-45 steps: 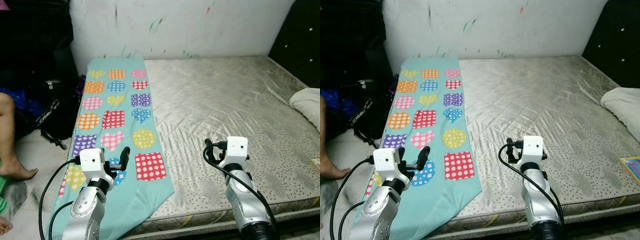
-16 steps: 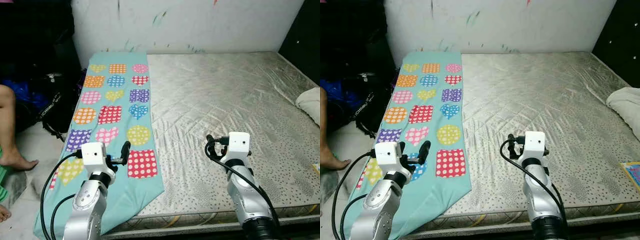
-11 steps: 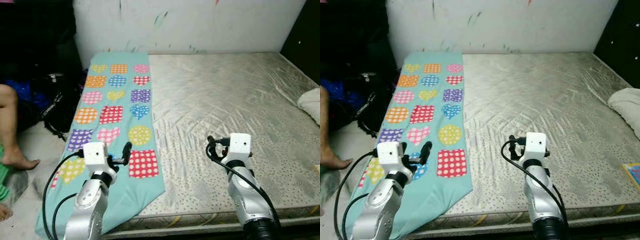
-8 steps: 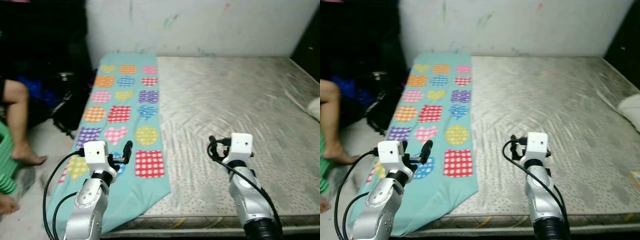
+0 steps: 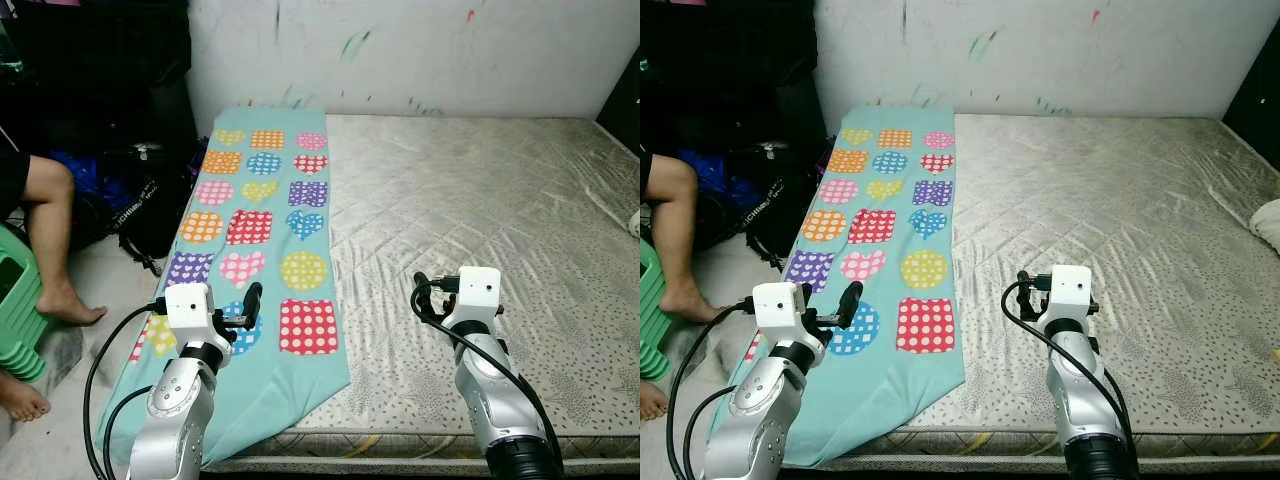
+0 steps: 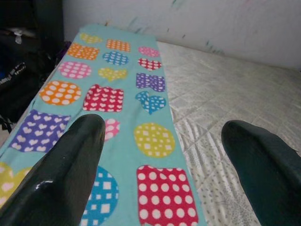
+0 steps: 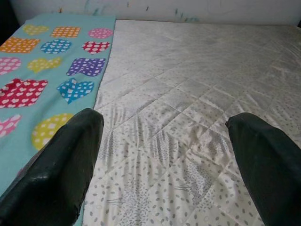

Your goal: Clean up the room

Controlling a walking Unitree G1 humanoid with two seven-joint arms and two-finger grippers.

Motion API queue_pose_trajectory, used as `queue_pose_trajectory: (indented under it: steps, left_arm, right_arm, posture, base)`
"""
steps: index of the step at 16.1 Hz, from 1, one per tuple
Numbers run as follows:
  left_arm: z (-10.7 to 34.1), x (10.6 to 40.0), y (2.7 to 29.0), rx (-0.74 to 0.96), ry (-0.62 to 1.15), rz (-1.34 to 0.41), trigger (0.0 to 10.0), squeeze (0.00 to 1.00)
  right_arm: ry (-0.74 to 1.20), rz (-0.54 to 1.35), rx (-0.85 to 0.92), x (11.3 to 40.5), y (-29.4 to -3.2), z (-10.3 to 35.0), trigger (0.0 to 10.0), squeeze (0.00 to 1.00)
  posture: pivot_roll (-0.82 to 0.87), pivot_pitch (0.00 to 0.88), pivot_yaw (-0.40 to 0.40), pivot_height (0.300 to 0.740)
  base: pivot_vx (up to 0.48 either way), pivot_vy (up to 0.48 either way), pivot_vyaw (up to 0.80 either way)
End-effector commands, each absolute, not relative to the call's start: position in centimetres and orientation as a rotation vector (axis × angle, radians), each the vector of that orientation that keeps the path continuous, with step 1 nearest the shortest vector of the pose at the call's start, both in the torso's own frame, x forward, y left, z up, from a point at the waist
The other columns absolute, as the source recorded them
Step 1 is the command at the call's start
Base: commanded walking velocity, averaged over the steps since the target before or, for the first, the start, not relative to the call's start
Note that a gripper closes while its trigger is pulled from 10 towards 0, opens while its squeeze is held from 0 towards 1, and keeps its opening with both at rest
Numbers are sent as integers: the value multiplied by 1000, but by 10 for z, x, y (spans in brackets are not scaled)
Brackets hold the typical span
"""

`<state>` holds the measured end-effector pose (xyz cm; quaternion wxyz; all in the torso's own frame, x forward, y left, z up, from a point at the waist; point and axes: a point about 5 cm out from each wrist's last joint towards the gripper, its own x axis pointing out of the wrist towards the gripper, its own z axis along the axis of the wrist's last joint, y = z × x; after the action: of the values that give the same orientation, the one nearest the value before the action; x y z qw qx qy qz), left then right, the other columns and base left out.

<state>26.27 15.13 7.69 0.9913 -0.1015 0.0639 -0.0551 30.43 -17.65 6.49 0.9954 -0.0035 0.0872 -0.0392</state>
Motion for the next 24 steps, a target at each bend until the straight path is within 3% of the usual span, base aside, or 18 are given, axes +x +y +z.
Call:
queue_pose_trajectory:
  steps: [1,24]
  left_arm:
    - [77,265,150,-197,129,-118,10000,0]
    - [75,265,150,-184,139,-114,10000,0]
  right_arm:
    - [168,-84,-2,306,-178,68,10000,0]
    - [170,-91,-3,305,-179,67,10000,0]
  posture:
    - [-95,0,-5,740]
    - [-94,0,-2,740]
  base:
    - [0,247,0]
    - [0,301,0]
